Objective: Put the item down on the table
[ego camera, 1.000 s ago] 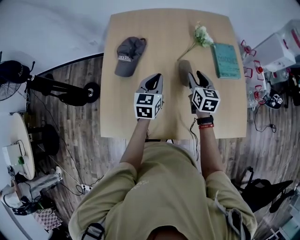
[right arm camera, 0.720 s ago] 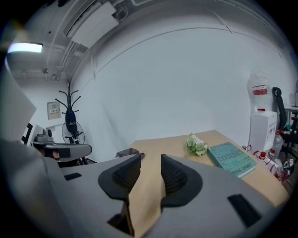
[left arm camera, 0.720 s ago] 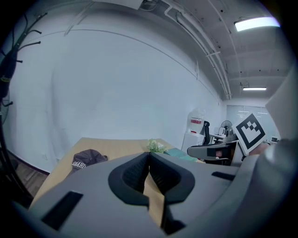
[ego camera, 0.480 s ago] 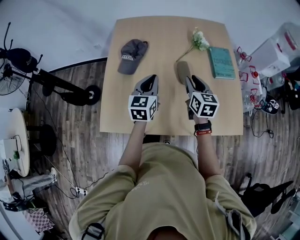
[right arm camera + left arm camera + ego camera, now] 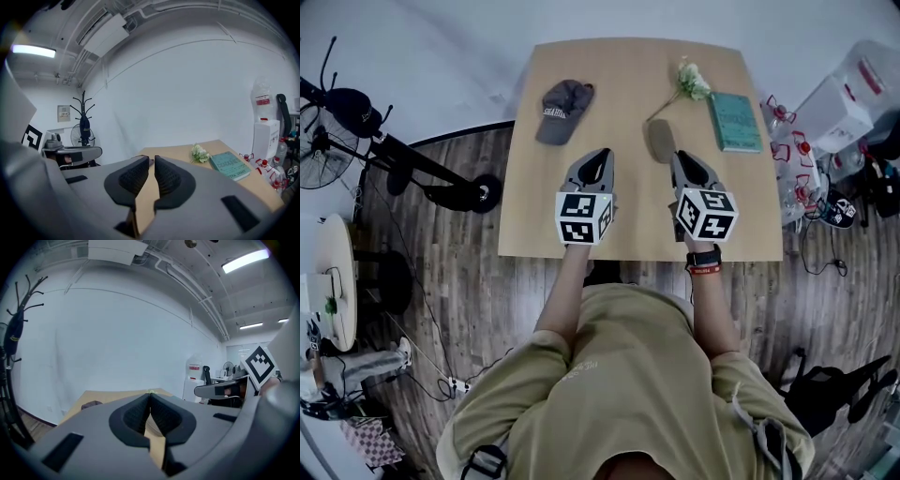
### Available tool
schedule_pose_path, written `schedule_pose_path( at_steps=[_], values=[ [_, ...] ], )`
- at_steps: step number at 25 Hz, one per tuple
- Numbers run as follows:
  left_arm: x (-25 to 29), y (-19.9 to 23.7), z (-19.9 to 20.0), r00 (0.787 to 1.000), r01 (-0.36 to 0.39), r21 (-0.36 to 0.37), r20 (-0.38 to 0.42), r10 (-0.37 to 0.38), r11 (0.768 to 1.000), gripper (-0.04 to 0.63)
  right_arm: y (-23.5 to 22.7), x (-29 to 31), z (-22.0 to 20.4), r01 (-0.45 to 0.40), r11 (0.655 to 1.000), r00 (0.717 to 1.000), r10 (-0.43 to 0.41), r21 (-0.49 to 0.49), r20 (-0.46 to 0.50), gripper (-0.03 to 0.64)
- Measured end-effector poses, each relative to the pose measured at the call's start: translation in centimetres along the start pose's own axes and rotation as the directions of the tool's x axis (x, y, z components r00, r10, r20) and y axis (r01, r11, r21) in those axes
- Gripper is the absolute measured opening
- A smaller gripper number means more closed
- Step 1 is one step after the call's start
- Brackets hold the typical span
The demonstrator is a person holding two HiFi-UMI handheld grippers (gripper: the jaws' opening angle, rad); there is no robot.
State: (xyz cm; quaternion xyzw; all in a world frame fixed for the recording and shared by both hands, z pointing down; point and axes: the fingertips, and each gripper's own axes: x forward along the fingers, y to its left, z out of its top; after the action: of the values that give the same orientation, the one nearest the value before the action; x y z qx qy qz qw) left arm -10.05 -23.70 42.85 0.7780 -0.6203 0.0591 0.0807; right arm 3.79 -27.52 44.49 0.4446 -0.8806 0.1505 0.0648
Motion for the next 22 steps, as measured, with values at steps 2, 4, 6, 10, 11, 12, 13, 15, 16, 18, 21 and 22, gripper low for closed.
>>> schedule_pose_path(
  at_steps=[2, 4, 6, 10, 11, 12, 13, 15, 16, 18, 21, 22],
  values=[
    [-0.8, -0.5, 0.2, 1.000, 0.001, 0.004, 0.008, -0.001, 1.000, 0.025, 0.2, -1.1, 0.1, 0.008, 1.000, 1.000, -0.008, -0.002, 0.013, 0.051],
    [-1.5, -0.9, 0.1, 1.000, 0.004, 0.005, 0.011, -0.004, 1.000, 0.025, 0.4, -2.2, 0.1, 0.020, 1.000, 0.999, -0.020, 0.003, 0.025, 0.038],
    [-2.1, -1.2, -0.1, 1.000, 0.004, 0.007, 0.012, -0.004, 1.000, 0.023, 0.5, -3.1, 0.0, 0.032, 0.999, 0.999, -0.033, 0.007, 0.035, 0.032],
    [-3.1, -1.8, 0.2, 1.000, 0.005, 0.015, 0.026, -0.005, 1.000, 0.023, 0.7, -4.5, 0.0, 0.044, 0.999, 0.998, -0.043, -0.007, 0.047, 0.015],
    [-3.4, -2.0, 0.2, 1.000, 0.006, 0.017, 0.028, -0.007, 1.000, 0.025, 0.8, -4.7, -0.1, 0.044, 0.999, 0.998, -0.043, -0.012, 0.047, 0.016],
    [-3.5, -2.2, 0.1, 1.000, 0.007, 0.018, 0.029, -0.008, 1.000, 0.024, 0.9, -5.0, -0.2, 0.044, 0.999, 0.998, -0.044, -0.017, 0.047, 0.015],
    [-3.7, -2.2, 0.0, 1.000, 0.009, 0.019, 0.030, -0.009, 1.000, 0.023, 0.9, -5.1, -0.3, 0.046, 0.999, 0.998, -0.045, -0.021, 0.047, 0.015],
    [-3.8, -2.2, -0.1, 0.999, 0.011, 0.019, 0.029, -0.012, 1.000, 0.023, 1.2, -5.3, -0.4, 0.050, 0.998, 0.998, -0.048, -0.029, 0.049, 0.015],
    [-3.9, -2.1, 0.0, 0.999, 0.012, 0.019, 0.030, -0.013, 1.000, 0.024, 1.3, -5.4, -0.3, 0.051, 0.998, 0.997, -0.050, -0.032, 0.051, 0.015],
    [-4.1, -2.0, 0.1, 0.999, 0.012, 0.019, 0.033, -0.013, 1.000, 0.023, 1.5, -5.5, -0.2, 0.052, 0.998, 0.997, -0.050, -0.038, 0.055, 0.015],
    [-4.0, -1.9, 0.1, 1.000, 0.012, 0.026, 0.026, -0.012, 1.000, 0.025, 1.6, -5.4, -0.3, 0.053, 0.998, 0.997, -0.051, -0.034, 0.057, 0.015],
    [-3.9, -1.8, 0.0, 1.000, 0.012, 0.030, 0.018, -0.012, 0.999, 0.025, 1.6, -5.2, -0.3, 0.053, 0.998, 0.997, -0.051, -0.029, 0.055, 0.015]
  ],
)
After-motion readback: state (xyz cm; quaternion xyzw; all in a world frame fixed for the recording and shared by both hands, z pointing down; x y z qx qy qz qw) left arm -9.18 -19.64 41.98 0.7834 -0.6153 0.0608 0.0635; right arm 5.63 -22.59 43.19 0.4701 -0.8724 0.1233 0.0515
